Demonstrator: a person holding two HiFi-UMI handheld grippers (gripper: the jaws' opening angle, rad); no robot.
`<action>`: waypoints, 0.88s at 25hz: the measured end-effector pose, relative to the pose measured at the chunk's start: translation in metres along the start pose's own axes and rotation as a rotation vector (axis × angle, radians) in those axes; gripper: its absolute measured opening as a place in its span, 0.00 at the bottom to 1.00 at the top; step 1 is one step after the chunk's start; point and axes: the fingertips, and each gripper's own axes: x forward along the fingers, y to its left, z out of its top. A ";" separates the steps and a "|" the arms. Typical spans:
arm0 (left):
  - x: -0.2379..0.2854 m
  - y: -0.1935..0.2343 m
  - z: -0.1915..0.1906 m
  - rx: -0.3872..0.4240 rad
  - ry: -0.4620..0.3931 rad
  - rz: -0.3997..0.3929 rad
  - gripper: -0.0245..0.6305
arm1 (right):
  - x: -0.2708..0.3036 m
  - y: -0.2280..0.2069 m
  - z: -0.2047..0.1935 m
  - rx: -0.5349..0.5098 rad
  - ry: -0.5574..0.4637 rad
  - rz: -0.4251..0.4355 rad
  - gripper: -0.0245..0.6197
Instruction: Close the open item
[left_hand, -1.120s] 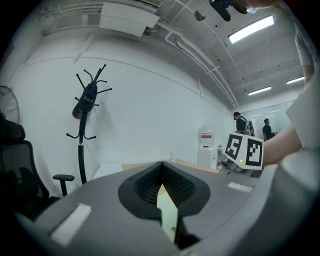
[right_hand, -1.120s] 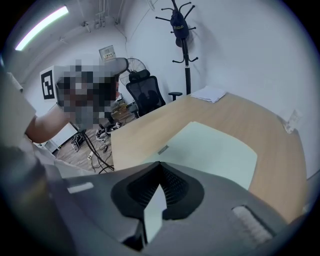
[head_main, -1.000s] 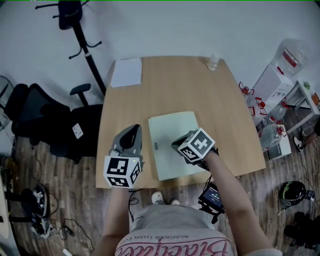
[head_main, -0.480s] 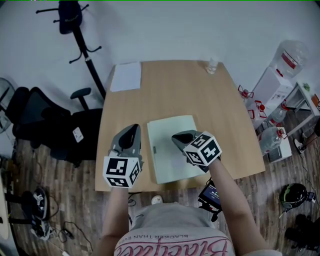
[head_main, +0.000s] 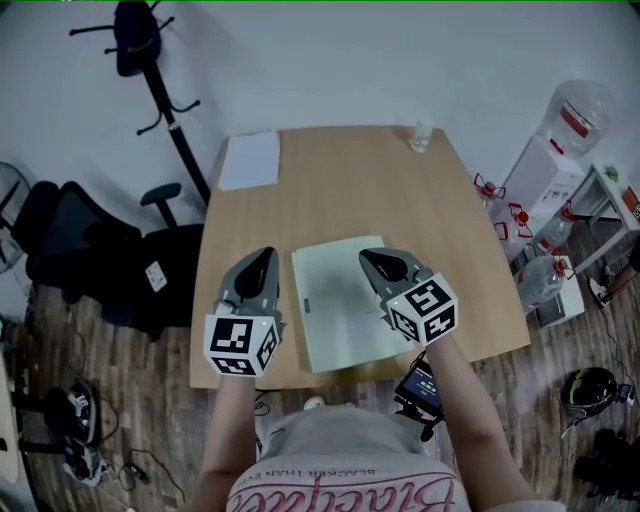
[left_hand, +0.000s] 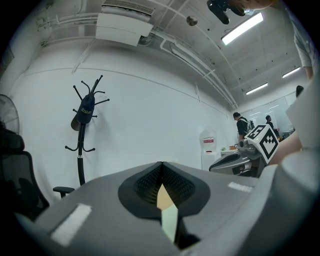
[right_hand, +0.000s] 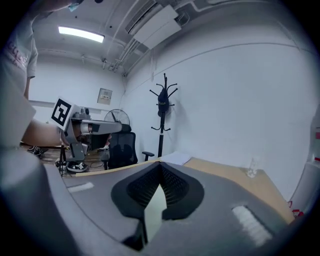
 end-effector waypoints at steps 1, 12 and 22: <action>0.001 0.000 0.001 0.001 -0.004 0.000 0.06 | -0.003 -0.003 0.004 0.000 -0.025 -0.018 0.04; 0.006 -0.002 0.014 0.022 -0.038 0.002 0.06 | -0.038 -0.024 0.038 -0.001 -0.209 -0.186 0.04; 0.005 0.002 0.029 0.044 -0.077 0.017 0.06 | -0.078 -0.044 0.061 -0.093 -0.243 -0.324 0.04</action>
